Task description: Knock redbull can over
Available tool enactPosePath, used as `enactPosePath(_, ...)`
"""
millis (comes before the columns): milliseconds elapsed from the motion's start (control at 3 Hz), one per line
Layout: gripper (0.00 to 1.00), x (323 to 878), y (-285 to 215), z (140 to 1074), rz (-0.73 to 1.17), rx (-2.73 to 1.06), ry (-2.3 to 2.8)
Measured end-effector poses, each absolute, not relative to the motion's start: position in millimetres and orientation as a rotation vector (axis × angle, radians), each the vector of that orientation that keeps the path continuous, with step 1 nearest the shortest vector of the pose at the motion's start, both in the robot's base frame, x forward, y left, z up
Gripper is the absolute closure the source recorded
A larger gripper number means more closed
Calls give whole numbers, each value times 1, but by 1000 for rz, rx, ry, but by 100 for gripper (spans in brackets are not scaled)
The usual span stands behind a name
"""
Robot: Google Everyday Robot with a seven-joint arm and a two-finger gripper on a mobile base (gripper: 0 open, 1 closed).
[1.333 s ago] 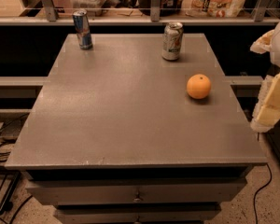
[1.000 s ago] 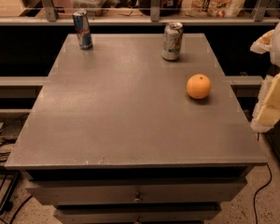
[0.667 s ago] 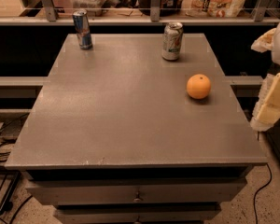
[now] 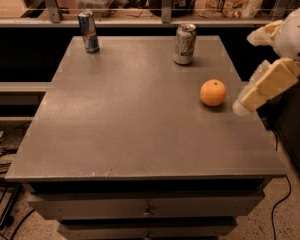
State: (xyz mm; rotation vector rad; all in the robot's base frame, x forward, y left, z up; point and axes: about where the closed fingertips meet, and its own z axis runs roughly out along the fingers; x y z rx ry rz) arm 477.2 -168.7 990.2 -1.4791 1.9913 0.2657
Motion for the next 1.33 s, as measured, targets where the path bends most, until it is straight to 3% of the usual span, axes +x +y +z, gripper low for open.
enactPosePath(667,0,544,-82,1022,359,-1267,1808)
enactPosePath(1333,0,563,-54,1018,398,-1197,1788)
